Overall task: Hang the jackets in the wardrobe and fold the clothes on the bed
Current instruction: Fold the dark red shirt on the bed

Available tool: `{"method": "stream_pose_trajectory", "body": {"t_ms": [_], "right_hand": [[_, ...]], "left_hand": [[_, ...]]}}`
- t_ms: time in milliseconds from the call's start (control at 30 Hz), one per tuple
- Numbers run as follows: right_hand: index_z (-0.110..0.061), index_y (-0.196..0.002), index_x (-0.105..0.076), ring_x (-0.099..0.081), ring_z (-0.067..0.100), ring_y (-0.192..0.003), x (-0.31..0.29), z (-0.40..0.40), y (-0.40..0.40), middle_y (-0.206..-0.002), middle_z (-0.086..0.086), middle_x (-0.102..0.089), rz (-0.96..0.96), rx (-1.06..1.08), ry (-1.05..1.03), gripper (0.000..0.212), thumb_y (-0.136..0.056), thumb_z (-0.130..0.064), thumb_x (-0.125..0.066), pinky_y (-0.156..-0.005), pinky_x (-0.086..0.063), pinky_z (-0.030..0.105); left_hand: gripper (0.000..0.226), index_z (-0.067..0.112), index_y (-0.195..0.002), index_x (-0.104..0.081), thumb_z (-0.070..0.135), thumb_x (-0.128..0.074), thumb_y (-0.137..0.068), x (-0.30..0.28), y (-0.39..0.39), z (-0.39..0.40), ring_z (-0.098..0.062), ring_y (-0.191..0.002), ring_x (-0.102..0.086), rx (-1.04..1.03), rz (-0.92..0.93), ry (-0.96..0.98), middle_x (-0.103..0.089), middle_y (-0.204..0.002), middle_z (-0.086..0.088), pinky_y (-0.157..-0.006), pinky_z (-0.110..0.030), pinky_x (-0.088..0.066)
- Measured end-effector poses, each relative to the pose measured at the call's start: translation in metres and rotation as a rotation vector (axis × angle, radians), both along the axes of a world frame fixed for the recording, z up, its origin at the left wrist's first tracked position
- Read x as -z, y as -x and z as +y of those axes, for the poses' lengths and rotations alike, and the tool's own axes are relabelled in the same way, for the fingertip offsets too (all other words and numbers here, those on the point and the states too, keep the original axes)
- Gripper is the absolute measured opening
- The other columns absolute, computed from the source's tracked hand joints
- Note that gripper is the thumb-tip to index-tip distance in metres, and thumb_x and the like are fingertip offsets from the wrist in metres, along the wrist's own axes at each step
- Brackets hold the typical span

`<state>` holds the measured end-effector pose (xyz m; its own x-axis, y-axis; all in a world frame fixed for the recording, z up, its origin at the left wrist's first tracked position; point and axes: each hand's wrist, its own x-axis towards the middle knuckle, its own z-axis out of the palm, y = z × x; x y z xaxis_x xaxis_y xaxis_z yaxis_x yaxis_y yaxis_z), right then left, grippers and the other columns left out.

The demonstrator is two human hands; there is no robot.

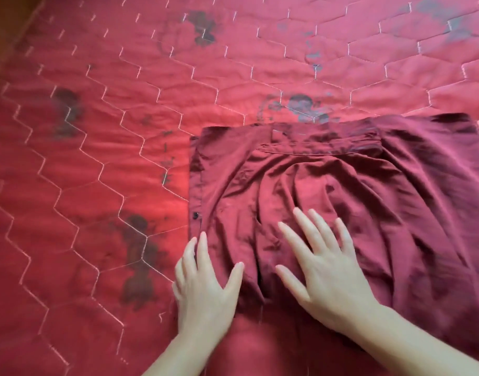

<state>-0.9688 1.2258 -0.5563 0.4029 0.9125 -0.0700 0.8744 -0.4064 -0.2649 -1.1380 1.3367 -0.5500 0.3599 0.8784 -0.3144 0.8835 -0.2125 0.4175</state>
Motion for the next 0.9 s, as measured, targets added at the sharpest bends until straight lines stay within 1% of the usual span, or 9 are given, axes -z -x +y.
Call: {"method": "stream_pose_trajectory", "body": {"t_ms": [100, 200, 333, 467, 567, 667, 733, 833, 900], "right_hand": [[-0.025, -0.144, -0.045, -0.034, 0.030, -0.142, 0.008, -0.011, 0.038, -0.154, 0.008, -0.035, 0.023, -0.035, 0.138, 0.066, -0.085, -0.054, -0.040, -0.112, -0.018, 0.055], [-0.024, -0.147, -0.040, -0.030, 0.030, -0.144, 0.015, -0.015, 0.052, -0.156, 0.008, -0.033, 0.024, 0.004, 0.237, 0.068, -0.086, -0.054, -0.034, -0.114, -0.019, 0.054], [-0.025, -0.152, -0.026, -0.015, 0.028, -0.148, 0.012, -0.013, 0.058, -0.161, 0.007, -0.019, 0.056, 0.036, 0.276, 0.073, -0.085, -0.052, -0.034, -0.118, -0.010, 0.052], [-0.021, -0.150, -0.033, -0.025, 0.027, -0.145, -0.011, -0.015, 0.078, -0.157, 0.007, -0.029, 0.096, 0.021, 0.141, 0.084, -0.069, -0.039, -0.049, -0.116, -0.013, 0.056], [-0.025, -0.150, -0.028, -0.034, 0.021, -0.141, -0.021, -0.015, 0.112, -0.154, 0.002, -0.034, 0.168, -0.051, 0.067, 0.090, -0.065, -0.040, -0.053, -0.115, -0.016, 0.053], [-0.039, -0.151, -0.007, -0.032, 0.007, -0.138, -0.032, 0.007, 0.150, -0.149, -0.013, -0.031, 0.404, 0.183, 0.130, 0.091, -0.074, -0.045, -0.056, -0.115, -0.014, 0.042], [-0.041, -0.148, -0.015, -0.039, 0.005, -0.131, -0.041, 0.025, 0.164, -0.138, -0.016, -0.041, 0.472, 0.361, 0.098, 0.082, -0.078, -0.036, -0.056, -0.112, -0.018, 0.038], [-0.037, -0.135, -0.044, -0.054, 0.010, -0.115, -0.059, 0.039, 0.156, -0.122, -0.014, -0.061, 0.575, 0.459, -0.026, 0.058, -0.080, -0.020, -0.051, -0.106, -0.029, 0.034], [-0.030, -0.114, -0.059, -0.063, 0.018, -0.097, -0.076, 0.037, 0.138, -0.103, -0.007, -0.070, 0.730, 0.486, -0.174, 0.039, -0.079, -0.019, -0.046, -0.088, -0.045, 0.039]], "left_hand": [[0.090, 0.023, -0.153, -0.019, 0.046, -0.069, -0.081, -0.007, 0.010, -0.007, -0.023, -0.139, -0.027, -0.241, -0.113, 0.142, -0.026, -0.152, -0.004, -0.115, -0.036, -0.019], [0.090, 0.020, -0.149, -0.027, 0.038, -0.077, -0.076, -0.010, 0.015, -0.005, -0.025, -0.124, -0.048, -0.472, -0.230, 0.260, -0.042, -0.135, -0.004, -0.107, -0.036, -0.033], [0.065, 0.016, -0.124, -0.047, 0.030, -0.080, -0.071, -0.011, 0.018, -0.001, -0.020, -0.097, -0.058, -0.452, -0.157, 0.402, -0.061, -0.094, 0.005, -0.082, -0.030, -0.042], [0.019, 0.012, -0.090, -0.071, 0.011, -0.075, -0.071, -0.021, 0.029, 0.016, -0.018, -0.074, -0.063, -0.468, -0.314, 0.557, -0.074, -0.085, -0.003, -0.068, -0.030, -0.048], [0.016, 0.016, -0.085, -0.071, 0.006, -0.068, -0.074, -0.035, 0.043, 0.027, -0.013, -0.060, -0.059, -0.409, -0.457, 0.683, -0.072, -0.077, -0.001, -0.056, -0.026, -0.048], [0.014, 0.018, -0.080, -0.064, 0.006, -0.066, -0.075, -0.050, 0.051, 0.034, -0.011, -0.050, -0.049, -0.361, -0.496, 0.764, -0.059, -0.064, 0.000, -0.044, -0.019, -0.037], [0.018, 0.020, -0.077, -0.058, 0.007, -0.067, -0.068, -0.063, 0.051, 0.037, -0.011, -0.044, -0.043, -0.338, -0.538, 0.809, -0.051, -0.060, 0.002, -0.040, -0.017, -0.031], [0.023, 0.030, -0.075, -0.058, 0.021, -0.065, -0.054, -0.091, 0.036, 0.039, -0.009, -0.051, -0.049, -0.233, -0.525, 0.786, -0.056, -0.064, 0.007, -0.043, -0.019, -0.036], [0.025, 0.034, -0.076, -0.058, 0.023, -0.062, -0.053, -0.110, 0.011, 0.036, -0.007, -0.051, -0.050, -0.136, -0.535, 0.757, -0.056, -0.063, 0.010, -0.042, -0.019, -0.038]]}}
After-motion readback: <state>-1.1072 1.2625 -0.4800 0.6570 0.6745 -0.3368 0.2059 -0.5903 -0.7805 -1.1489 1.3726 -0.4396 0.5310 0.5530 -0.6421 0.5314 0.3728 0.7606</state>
